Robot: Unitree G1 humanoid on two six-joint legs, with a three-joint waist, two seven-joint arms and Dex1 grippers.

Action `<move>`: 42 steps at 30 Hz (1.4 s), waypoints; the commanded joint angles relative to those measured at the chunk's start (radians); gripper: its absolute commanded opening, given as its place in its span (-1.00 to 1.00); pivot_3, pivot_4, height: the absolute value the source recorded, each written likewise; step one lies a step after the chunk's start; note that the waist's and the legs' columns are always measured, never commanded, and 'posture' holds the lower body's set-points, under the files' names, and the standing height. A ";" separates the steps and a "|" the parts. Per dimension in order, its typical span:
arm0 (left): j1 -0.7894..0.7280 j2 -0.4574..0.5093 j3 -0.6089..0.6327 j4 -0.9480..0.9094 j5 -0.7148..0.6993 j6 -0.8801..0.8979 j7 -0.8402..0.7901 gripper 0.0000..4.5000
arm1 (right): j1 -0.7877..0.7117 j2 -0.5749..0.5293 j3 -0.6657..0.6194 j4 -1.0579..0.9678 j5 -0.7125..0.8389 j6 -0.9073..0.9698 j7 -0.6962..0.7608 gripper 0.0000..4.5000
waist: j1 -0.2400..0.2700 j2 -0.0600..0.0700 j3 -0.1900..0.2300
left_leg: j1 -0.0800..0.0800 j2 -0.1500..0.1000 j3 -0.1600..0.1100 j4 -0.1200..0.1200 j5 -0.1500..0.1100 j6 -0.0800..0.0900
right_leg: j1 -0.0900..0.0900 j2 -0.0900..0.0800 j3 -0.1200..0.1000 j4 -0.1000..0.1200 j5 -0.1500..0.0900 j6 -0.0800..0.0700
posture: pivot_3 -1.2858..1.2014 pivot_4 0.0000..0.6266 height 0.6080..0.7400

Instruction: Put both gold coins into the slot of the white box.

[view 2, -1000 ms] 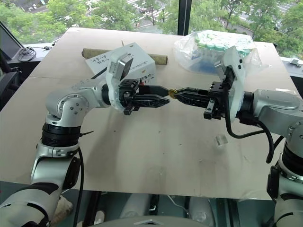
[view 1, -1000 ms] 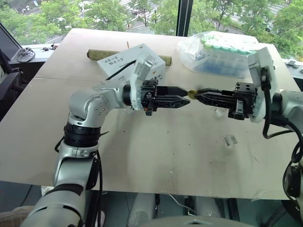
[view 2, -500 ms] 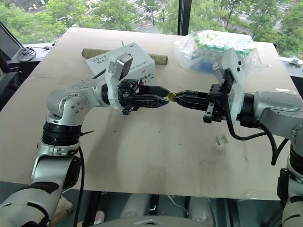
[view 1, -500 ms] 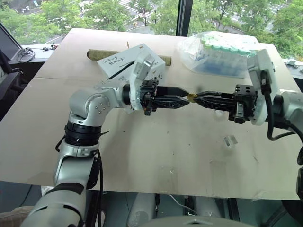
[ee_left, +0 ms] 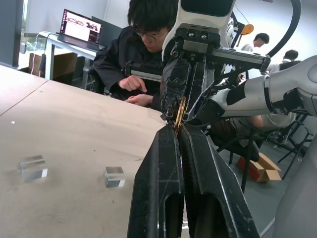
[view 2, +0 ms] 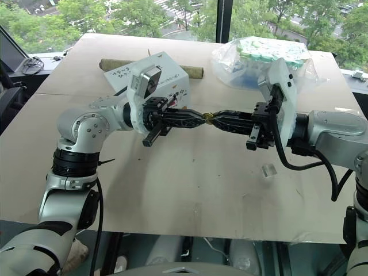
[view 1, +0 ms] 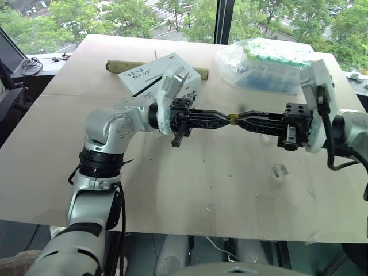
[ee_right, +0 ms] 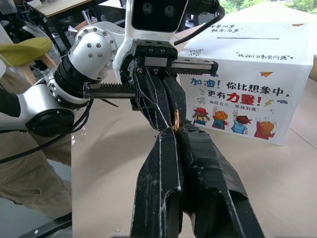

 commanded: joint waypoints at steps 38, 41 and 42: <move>-0.168 0.255 0.192 0.204 0.043 -0.023 0.071 -1.00 | 0.198 -0.142 -0.155 -0.148 -0.140 -0.251 0.068 -0.16 | 0.000 0.000 0.000 | 0.000 0.000 0.000 0.000 0.000 0.000 | 0.000 0.000 0.000 -0.001 0.000 0.000 | 0.03 -0.52 1.00; -0.243 0.308 0.166 0.362 0.145 -0.127 0.027 -1.00 | 0.205 -0.141 -0.147 -0.157 -0.159 -0.266 0.059 -0.16 | 0.001 0.000 0.000 | 0.000 0.000 0.000 0.000 0.000 0.000 | 0.000 0.000 0.000 0.000 0.000 0.000 | 0.03 -0.52 1.00; -0.267 0.317 0.151 0.421 0.194 -0.191 0.017 -1.00 | 0.204 -0.141 -0.141 -0.160 -0.167 -0.270 0.056 -0.16 | 0.001 0.000 0.000 | 0.000 0.000 0.000 0.000 0.000 0.000 | 0.000 0.000 -0.001 -0.001 0.000 0.000 | 0.03 -0.52 1.00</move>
